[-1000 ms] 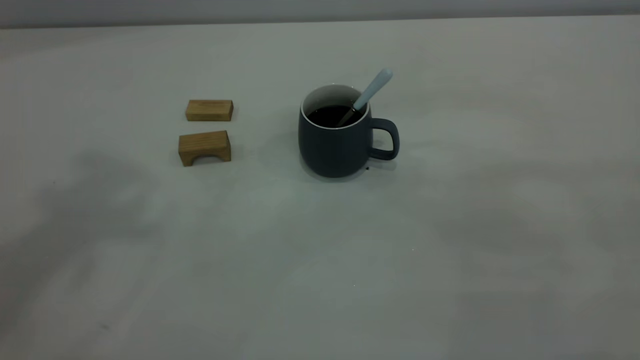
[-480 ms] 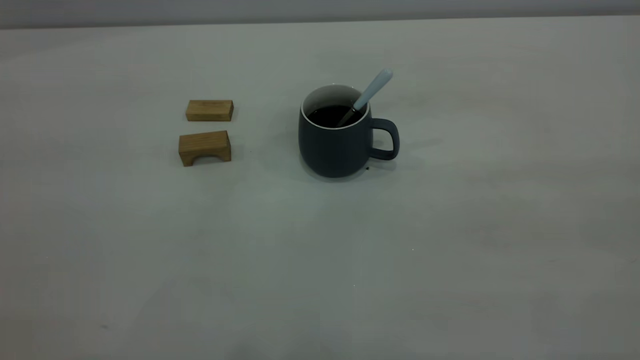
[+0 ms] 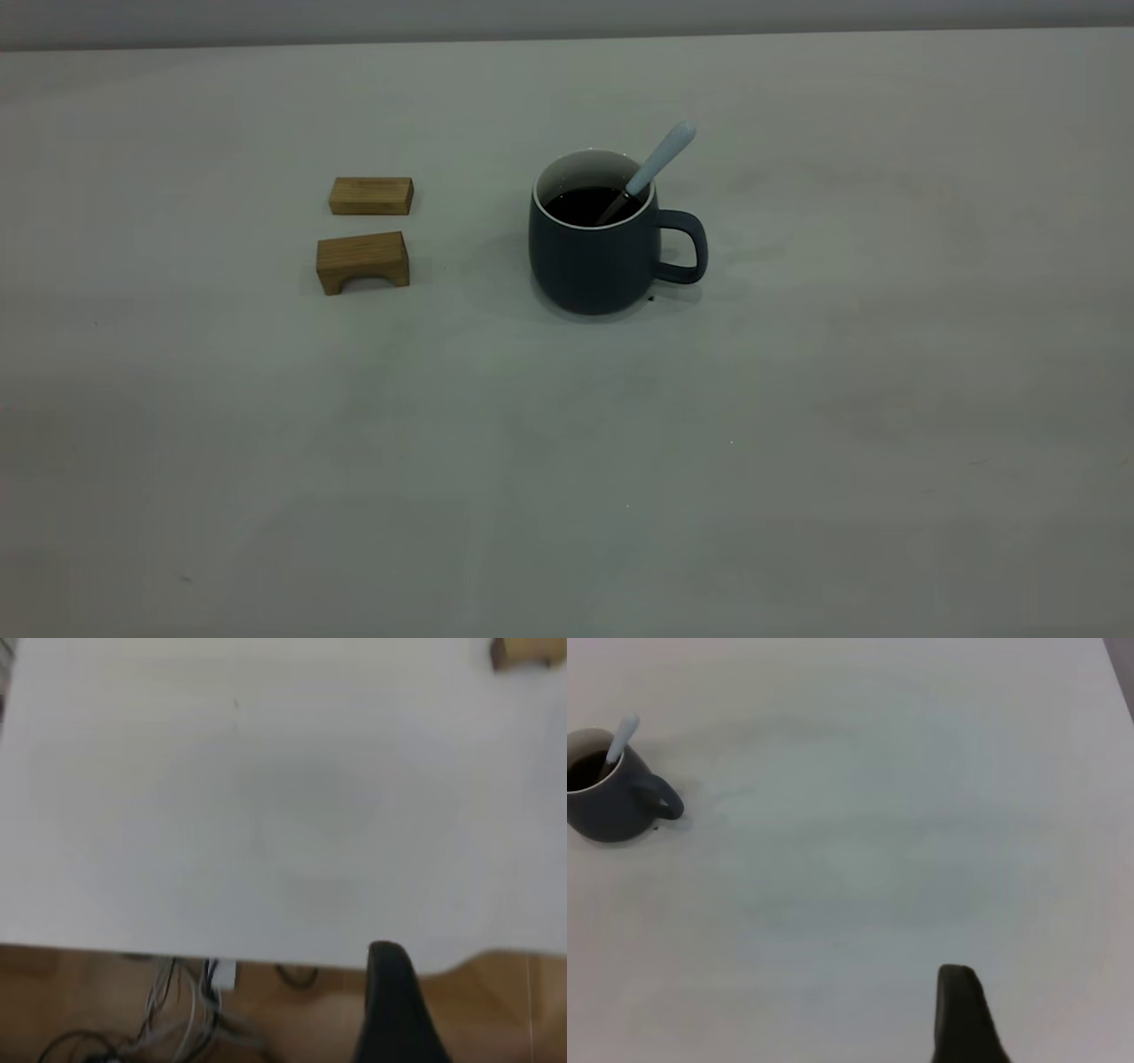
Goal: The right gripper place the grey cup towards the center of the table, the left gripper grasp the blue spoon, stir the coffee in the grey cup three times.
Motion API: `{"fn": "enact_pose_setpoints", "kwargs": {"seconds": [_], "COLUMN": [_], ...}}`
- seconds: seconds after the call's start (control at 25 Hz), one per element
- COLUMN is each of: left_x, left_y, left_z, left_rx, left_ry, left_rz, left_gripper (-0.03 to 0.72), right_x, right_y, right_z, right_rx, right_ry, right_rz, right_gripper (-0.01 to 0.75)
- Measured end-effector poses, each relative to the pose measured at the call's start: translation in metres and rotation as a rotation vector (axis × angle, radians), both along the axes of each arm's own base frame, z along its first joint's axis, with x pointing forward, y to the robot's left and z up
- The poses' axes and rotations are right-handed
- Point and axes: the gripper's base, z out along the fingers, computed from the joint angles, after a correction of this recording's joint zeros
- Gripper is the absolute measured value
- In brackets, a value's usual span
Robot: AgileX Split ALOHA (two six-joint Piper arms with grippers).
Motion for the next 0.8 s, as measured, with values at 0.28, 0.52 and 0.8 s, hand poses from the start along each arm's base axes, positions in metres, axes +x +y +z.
{"fn": "enact_pose_setpoints", "kwargs": {"seconds": [0.28, 0.52, 0.8], "left_x": [-0.027, -0.028, -0.028], "left_y": [-0.002, -0.003, -0.003], "left_z": [-0.003, -0.003, -0.003], "left_rx": [0.006, 0.008, 0.008], "left_ry": [-0.156, -0.154, -0.154], "left_rz": [0.102, 0.125, 0.125], "left_gripper": [0.545, 0.545, 0.545], "right_x": [0.000, -0.001, -0.001], "right_y": [0.000, 0.000, 0.000], "right_z": [0.000, 0.000, 0.000], "right_rx": [0.000, 0.001, 0.007], "right_ry": [0.000, 0.000, 0.001], "right_rz": [0.000, 0.104, 0.227], "right_gripper": [0.501, 0.501, 0.501]}}
